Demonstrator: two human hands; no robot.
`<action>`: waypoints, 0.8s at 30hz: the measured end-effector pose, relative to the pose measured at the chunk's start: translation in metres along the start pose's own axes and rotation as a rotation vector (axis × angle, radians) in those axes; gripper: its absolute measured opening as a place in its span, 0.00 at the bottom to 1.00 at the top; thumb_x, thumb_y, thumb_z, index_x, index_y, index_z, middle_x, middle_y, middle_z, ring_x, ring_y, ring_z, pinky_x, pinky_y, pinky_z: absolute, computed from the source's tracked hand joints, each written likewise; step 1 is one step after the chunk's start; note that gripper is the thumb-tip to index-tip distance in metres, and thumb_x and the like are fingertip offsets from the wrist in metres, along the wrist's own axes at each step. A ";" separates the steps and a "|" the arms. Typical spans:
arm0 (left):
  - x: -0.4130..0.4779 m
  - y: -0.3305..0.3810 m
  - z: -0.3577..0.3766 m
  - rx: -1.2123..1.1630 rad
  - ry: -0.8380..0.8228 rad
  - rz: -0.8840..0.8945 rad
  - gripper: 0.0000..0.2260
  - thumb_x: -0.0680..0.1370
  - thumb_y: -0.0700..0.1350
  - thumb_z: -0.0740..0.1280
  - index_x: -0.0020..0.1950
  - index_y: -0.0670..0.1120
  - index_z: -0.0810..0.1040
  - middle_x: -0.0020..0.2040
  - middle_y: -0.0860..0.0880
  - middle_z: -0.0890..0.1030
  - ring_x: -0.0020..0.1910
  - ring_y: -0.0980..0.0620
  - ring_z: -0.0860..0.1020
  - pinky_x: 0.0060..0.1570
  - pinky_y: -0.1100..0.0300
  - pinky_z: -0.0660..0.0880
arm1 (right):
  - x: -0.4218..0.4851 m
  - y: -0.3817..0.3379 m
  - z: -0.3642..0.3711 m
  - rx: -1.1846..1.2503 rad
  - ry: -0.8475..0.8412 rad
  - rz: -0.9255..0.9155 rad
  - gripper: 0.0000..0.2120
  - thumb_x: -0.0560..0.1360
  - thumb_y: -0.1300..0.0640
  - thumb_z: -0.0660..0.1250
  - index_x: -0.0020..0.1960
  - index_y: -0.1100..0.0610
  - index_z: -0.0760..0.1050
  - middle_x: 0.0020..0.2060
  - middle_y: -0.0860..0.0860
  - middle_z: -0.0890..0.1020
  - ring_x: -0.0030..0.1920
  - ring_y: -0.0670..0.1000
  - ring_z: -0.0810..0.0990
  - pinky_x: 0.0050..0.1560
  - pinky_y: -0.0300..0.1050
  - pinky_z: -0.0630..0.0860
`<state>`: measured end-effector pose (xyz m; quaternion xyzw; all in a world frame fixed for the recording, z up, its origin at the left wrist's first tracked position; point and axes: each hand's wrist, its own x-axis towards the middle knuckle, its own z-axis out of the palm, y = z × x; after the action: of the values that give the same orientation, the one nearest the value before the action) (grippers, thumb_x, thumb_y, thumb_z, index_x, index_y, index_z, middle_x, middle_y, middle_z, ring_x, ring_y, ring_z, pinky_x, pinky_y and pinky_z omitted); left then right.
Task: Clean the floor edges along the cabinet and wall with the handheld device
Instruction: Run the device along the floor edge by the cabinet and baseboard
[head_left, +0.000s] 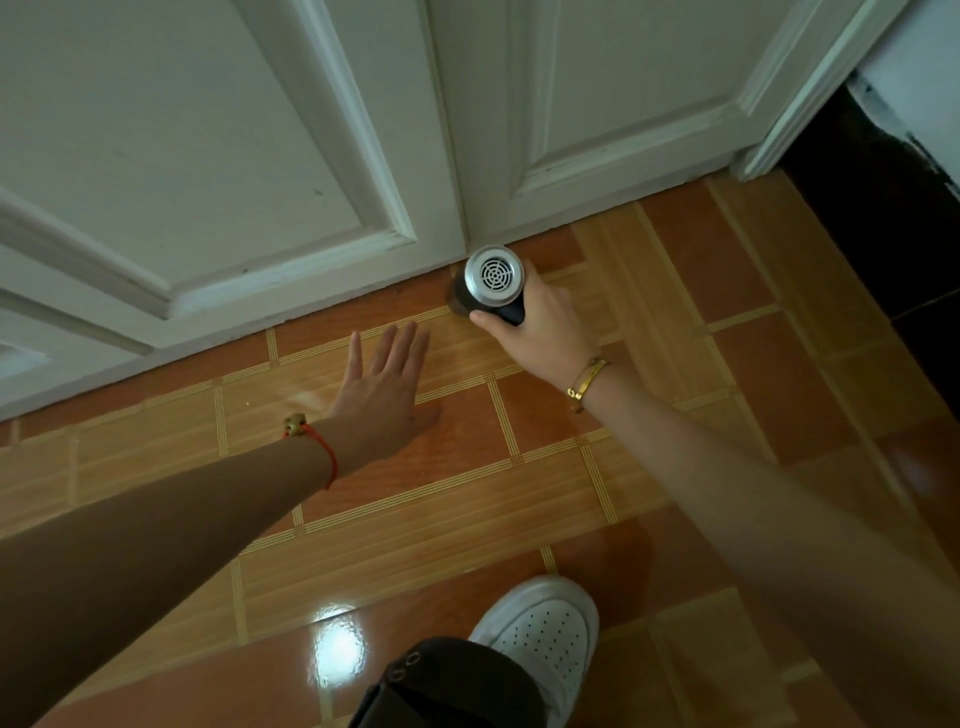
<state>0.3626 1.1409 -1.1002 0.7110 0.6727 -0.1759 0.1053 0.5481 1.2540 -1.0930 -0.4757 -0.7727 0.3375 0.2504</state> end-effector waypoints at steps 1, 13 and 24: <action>0.000 -0.001 0.000 -0.002 -0.002 -0.002 0.41 0.79 0.66 0.51 0.80 0.44 0.36 0.81 0.44 0.40 0.80 0.43 0.41 0.75 0.37 0.38 | 0.001 0.001 0.001 -0.003 0.015 0.003 0.30 0.71 0.42 0.70 0.66 0.56 0.69 0.56 0.50 0.82 0.55 0.51 0.81 0.53 0.50 0.79; -0.014 -0.012 0.010 -0.004 -0.039 -0.028 0.40 0.77 0.67 0.45 0.80 0.43 0.36 0.81 0.44 0.40 0.80 0.43 0.40 0.75 0.38 0.37 | 0.003 -0.001 0.012 0.024 0.171 0.061 0.26 0.72 0.44 0.71 0.63 0.55 0.70 0.50 0.48 0.82 0.46 0.48 0.82 0.40 0.45 0.81; -0.032 -0.027 0.018 -0.068 -0.028 -0.063 0.40 0.79 0.65 0.50 0.80 0.44 0.38 0.82 0.44 0.43 0.80 0.43 0.42 0.75 0.36 0.38 | -0.015 -0.038 0.067 -0.137 -0.078 -0.220 0.28 0.75 0.43 0.67 0.69 0.53 0.64 0.42 0.49 0.83 0.32 0.49 0.80 0.25 0.41 0.72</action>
<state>0.3327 1.1060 -1.1016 0.6828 0.6989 -0.1663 0.1330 0.4857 1.2091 -1.1082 -0.3905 -0.8505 0.2728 0.2228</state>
